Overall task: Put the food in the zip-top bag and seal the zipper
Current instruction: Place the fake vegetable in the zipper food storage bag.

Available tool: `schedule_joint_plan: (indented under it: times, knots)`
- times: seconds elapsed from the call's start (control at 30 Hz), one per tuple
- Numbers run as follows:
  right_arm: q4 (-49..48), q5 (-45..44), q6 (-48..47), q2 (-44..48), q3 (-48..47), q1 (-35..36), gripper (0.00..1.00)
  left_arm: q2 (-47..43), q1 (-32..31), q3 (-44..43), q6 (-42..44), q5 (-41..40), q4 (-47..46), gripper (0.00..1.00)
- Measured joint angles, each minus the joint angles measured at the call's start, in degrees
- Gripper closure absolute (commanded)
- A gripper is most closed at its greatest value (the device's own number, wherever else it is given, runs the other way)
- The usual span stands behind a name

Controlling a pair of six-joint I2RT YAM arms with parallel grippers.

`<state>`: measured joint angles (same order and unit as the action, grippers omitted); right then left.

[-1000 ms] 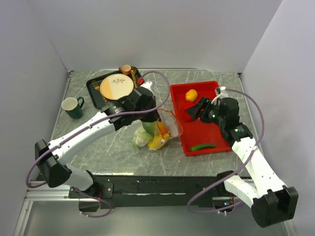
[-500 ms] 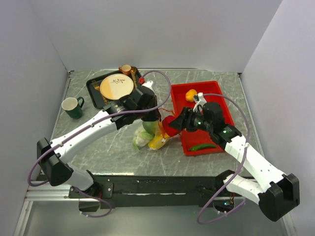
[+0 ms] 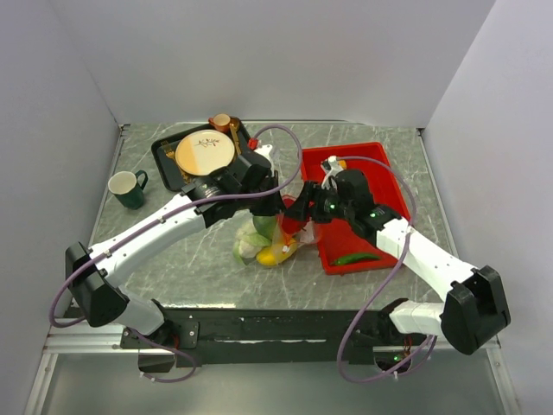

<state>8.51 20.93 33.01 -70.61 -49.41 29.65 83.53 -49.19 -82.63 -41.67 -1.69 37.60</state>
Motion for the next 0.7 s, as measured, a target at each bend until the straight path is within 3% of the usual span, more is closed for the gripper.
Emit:
schedule_joint_plan:
  times: [0.57,0.63,0.7]
  knots:
    - [6.2,-18.9,0.2,-4.9,-5.5,9.7,0.56,-1.3,0.0,0.1,-0.2,-4.7,3.1,0.97]
    - [7.3,-20.6,0.2,-4.6,-5.4,9.8,0.51,-1.9,0.0,0.1,-0.7,-5.5,3.4,0.96]
    - [8.1,-21.5,0.1,-4.5,-5.4,9.8,0.36,-2.6,0.0,0.2,-1.1,-6.0,3.5,0.96]
